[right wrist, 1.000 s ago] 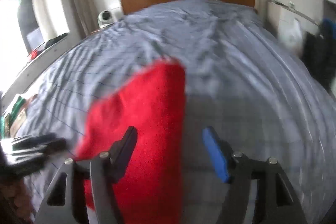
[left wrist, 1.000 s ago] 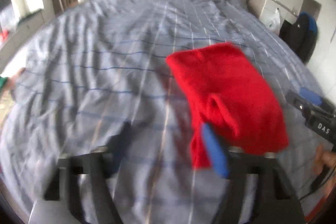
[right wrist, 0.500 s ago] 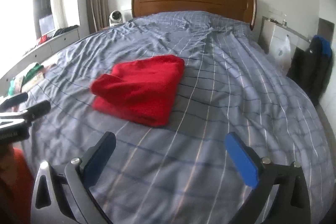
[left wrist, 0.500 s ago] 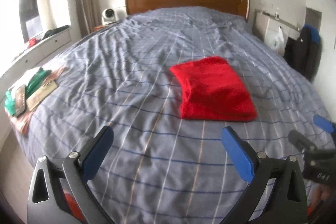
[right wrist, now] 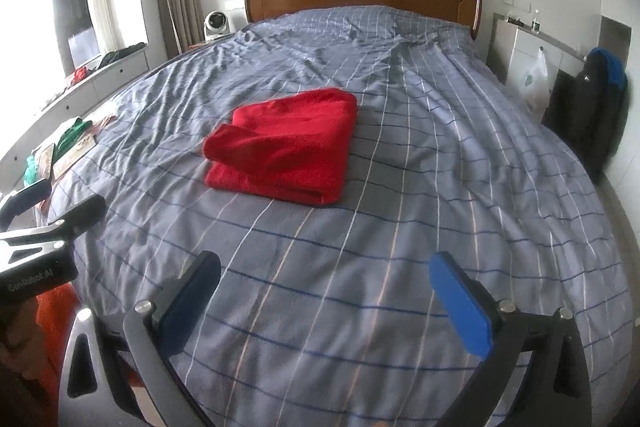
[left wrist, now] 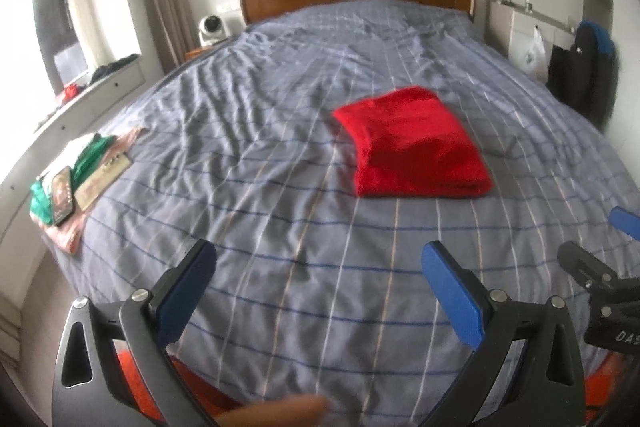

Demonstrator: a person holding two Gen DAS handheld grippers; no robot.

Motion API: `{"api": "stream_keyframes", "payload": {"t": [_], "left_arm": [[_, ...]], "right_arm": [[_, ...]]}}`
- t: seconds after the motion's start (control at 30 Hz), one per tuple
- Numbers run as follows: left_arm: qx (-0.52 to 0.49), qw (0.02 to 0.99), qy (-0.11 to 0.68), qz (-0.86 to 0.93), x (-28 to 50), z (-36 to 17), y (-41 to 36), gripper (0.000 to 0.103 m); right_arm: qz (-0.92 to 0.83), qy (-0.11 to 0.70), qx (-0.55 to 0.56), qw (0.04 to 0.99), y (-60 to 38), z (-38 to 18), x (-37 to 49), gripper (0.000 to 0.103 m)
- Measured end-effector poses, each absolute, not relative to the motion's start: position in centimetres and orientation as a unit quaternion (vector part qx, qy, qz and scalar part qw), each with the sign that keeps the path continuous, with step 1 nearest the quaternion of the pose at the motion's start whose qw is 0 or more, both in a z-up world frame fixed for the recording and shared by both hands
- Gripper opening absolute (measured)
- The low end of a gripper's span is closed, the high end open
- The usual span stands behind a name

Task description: Fold small clothes

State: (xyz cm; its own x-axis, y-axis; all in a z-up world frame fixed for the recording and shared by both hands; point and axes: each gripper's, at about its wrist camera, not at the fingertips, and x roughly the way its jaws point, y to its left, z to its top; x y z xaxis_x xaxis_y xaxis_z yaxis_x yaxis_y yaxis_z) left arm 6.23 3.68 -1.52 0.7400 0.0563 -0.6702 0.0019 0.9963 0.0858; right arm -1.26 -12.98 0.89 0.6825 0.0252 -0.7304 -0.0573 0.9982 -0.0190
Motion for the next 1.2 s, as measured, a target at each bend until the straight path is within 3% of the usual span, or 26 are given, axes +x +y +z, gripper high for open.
{"api": "stream_keyframes", "payload": {"t": [0.3,0.53,1.2], "left_arm": [[0.022,0.916,0.401,0.005,5.4,-0.6,3.9,0.103],[0.027,0.922,0.386,-0.008,4.5,0.9,3.8,0.103],[0.021,0.928,0.370,-0.021,3.8,1.0,3.5,0.103]], "right_arm": [[0.044,0.442,-0.003,0.896,-12.0,0.5,-2.2,0.102],[0.049,0.419,-0.027,0.906,-10.3,3.7,-3.0,0.102],[0.020,0.426,-0.031,0.904,-11.0,3.0,-3.2,0.102]]}}
